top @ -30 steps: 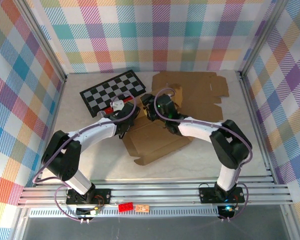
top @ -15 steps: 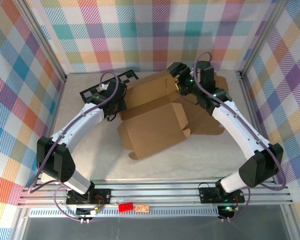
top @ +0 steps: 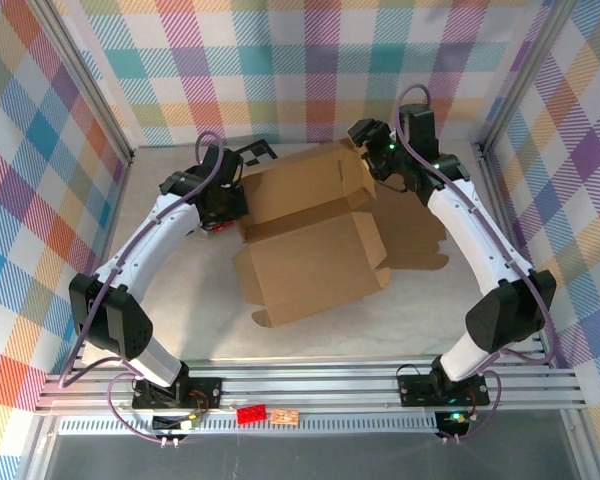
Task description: Fold the paper box
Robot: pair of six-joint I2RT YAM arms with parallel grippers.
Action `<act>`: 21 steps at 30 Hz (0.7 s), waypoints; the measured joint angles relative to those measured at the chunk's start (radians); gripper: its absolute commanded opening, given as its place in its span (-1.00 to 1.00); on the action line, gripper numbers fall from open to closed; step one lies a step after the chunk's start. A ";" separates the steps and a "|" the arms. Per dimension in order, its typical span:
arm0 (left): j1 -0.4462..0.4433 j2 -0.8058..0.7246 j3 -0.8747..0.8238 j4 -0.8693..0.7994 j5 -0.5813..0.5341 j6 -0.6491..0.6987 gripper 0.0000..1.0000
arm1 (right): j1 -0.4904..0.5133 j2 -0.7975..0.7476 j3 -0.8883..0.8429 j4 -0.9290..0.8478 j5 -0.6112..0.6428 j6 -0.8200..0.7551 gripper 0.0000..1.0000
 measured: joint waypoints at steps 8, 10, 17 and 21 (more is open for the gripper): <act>0.028 0.000 0.011 -0.024 0.040 0.003 -1.00 | -0.002 -0.009 -0.044 -0.039 0.005 -0.009 0.05; 0.040 0.002 0.026 -0.029 0.051 0.003 -1.00 | -0.002 -0.056 -0.106 -0.051 0.003 -0.032 -0.12; 0.051 0.023 0.076 -0.045 0.077 0.010 -1.00 | -0.002 -0.144 -0.211 -0.084 -0.016 -0.163 -0.08; 0.051 0.037 0.098 -0.058 0.084 0.022 -1.00 | -0.013 -0.102 -0.207 -0.094 -0.013 -0.253 0.04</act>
